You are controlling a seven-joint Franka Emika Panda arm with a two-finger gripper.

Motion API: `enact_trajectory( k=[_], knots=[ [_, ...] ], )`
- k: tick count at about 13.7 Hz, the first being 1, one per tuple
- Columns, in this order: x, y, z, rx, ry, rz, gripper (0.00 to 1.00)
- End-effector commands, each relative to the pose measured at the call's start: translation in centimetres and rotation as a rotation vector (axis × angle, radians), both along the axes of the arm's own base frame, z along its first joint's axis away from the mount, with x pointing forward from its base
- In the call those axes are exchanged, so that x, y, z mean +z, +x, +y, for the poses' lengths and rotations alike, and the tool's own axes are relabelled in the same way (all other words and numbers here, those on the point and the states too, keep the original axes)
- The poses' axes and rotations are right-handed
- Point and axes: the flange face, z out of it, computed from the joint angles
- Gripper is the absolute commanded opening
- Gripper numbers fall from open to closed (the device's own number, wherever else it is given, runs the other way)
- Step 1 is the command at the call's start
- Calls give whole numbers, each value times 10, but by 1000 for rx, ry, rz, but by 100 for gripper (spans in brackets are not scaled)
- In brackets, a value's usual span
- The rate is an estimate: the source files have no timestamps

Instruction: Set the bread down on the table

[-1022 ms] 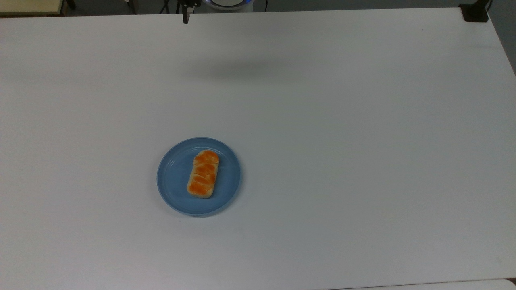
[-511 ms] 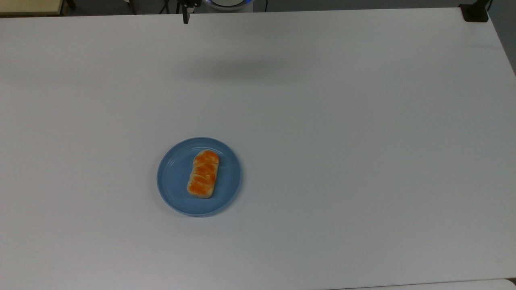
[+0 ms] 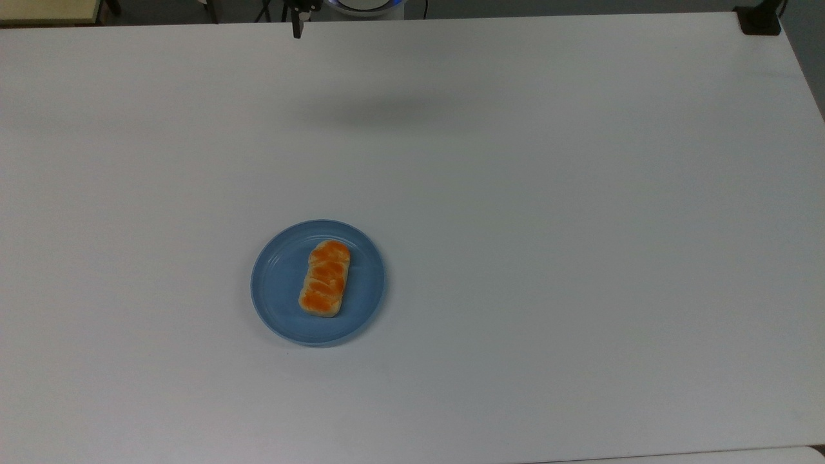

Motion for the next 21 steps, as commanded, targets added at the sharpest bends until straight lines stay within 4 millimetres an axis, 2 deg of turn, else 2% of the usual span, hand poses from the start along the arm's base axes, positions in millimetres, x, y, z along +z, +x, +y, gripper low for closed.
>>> enact_trajectory(
  k=[1,3,5,6,8,10,11,13,18,21],
  knots=[
    [-2,-7,3,25,19,4,100],
    [-7,-4,7,34,19,11,100],
    [-28,9,5,47,20,44,100],
    [-33,18,6,44,19,47,100],
    [-56,35,10,41,17,60,100],
    [-69,55,11,41,8,-24,100],
    [-90,66,12,51,-13,-12,100],
    [-119,83,21,70,-47,-17,100],
    [-210,128,30,-11,-52,-104,100],
    [-243,139,35,-38,-42,-135,100]
  ],
)
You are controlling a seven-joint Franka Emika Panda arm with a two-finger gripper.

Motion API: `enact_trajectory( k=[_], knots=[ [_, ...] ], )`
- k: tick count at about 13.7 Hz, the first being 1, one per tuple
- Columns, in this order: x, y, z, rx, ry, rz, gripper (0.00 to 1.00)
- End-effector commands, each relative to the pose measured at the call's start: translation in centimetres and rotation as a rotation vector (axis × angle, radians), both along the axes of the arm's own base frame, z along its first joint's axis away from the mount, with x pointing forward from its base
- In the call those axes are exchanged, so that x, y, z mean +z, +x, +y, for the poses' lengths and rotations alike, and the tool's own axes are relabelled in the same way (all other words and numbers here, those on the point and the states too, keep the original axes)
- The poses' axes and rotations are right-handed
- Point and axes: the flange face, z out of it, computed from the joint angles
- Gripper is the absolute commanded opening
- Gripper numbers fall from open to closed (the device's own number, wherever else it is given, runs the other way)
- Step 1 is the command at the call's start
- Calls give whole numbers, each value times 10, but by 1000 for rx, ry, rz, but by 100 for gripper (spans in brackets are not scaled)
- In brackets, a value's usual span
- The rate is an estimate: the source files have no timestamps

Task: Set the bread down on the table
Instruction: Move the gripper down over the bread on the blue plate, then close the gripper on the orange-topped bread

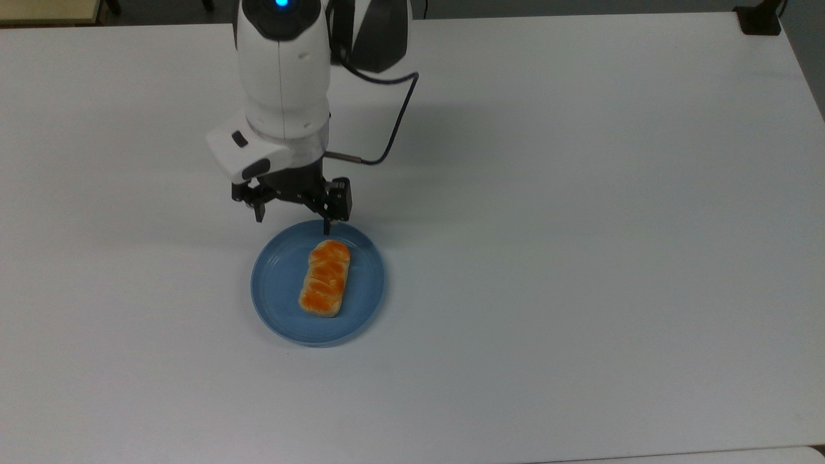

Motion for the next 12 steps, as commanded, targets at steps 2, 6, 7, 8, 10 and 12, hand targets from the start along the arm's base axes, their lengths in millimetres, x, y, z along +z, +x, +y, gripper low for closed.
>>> enact_trajectory(
  k=[2,6,7,8,10,12],
  knots=[
    [-30,16,11,-64,9,-86,100],
    [-40,17,19,-93,25,-85,100],
    [-45,17,23,-90,29,-79,100],
    [-52,18,26,-89,34,-69,100],
    [-58,18,32,-75,32,-61,99],
    [-63,18,39,-66,33,-53,88]
  ],
)
